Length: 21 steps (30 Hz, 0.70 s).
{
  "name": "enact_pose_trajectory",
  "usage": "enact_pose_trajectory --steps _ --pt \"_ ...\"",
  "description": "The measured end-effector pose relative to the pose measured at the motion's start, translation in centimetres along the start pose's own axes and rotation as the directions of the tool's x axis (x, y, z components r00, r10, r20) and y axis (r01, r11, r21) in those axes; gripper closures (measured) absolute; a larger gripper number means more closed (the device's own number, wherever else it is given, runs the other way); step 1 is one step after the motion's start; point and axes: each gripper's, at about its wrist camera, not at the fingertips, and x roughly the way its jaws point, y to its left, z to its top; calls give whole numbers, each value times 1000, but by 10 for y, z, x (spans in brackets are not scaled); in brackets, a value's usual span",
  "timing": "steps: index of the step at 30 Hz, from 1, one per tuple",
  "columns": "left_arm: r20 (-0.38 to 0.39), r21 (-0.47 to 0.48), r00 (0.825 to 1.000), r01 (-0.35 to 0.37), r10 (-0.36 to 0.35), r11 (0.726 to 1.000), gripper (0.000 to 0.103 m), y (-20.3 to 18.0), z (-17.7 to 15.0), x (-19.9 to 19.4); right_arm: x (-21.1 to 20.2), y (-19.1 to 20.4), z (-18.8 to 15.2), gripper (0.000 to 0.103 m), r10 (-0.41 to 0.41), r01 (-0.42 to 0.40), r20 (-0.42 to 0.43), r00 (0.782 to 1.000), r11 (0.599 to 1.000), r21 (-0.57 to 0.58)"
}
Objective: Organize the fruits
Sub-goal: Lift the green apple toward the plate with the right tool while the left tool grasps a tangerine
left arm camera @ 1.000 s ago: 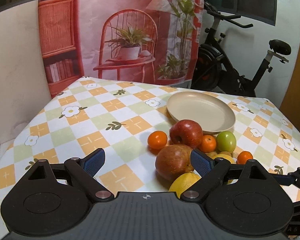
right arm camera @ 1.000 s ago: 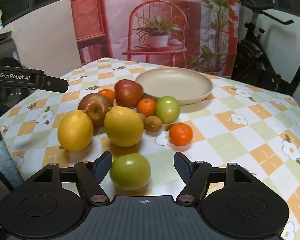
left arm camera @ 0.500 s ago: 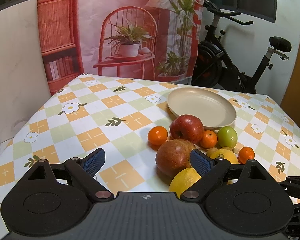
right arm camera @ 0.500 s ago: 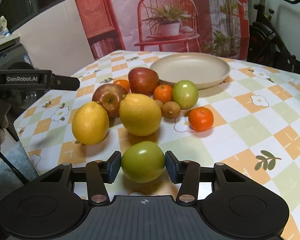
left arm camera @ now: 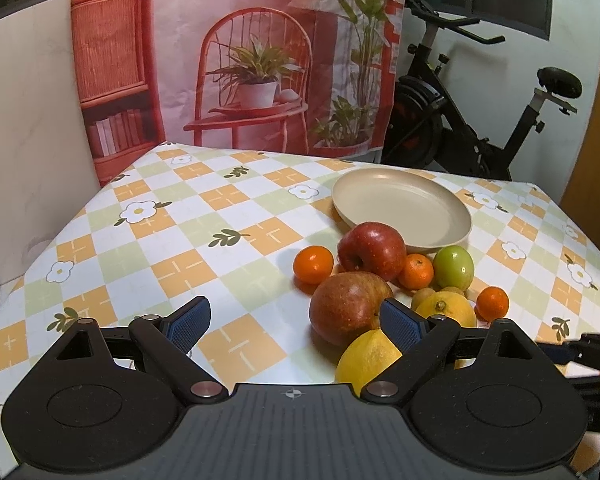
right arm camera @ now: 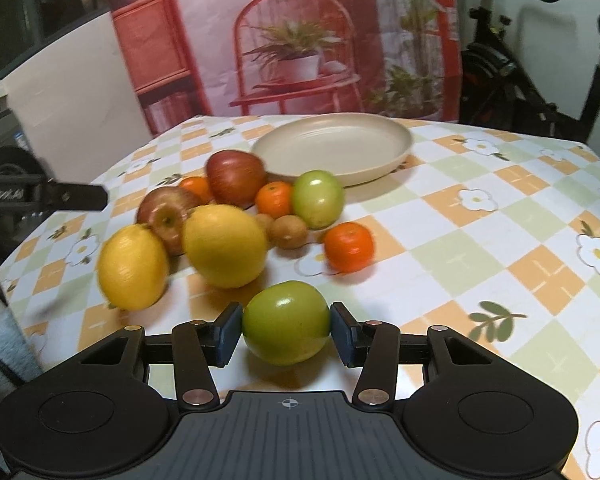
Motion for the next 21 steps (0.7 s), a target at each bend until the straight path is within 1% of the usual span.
enact_pose_trajectory --steps 5,8,11,14,17,21 --pt "-9 19 1000 17 -17 1000 12 -3 0 2 1 -4 4 59 -15 15 -4 1000 1000 11" --pt "-11 10 1000 20 -20 1000 16 -1 2 2 -3 -10 9 59 -22 21 14 1000 999 36" --pt "-6 -11 998 56 -57 998 19 3 8 -1 -8 -16 15 59 -30 28 38 999 998 59" --pt "0 1 994 106 -106 994 19 2 19 -5 -16 -19 24 59 -39 34 63 997 997 68" --pt "20 17 992 125 -126 992 20 -1 33 -11 -25 -24 36 59 -42 35 94 995 997 75" --pt "49 -23 986 162 -160 987 21 5 55 -18 -37 -28 56 59 -45 35 141 989 997 72"
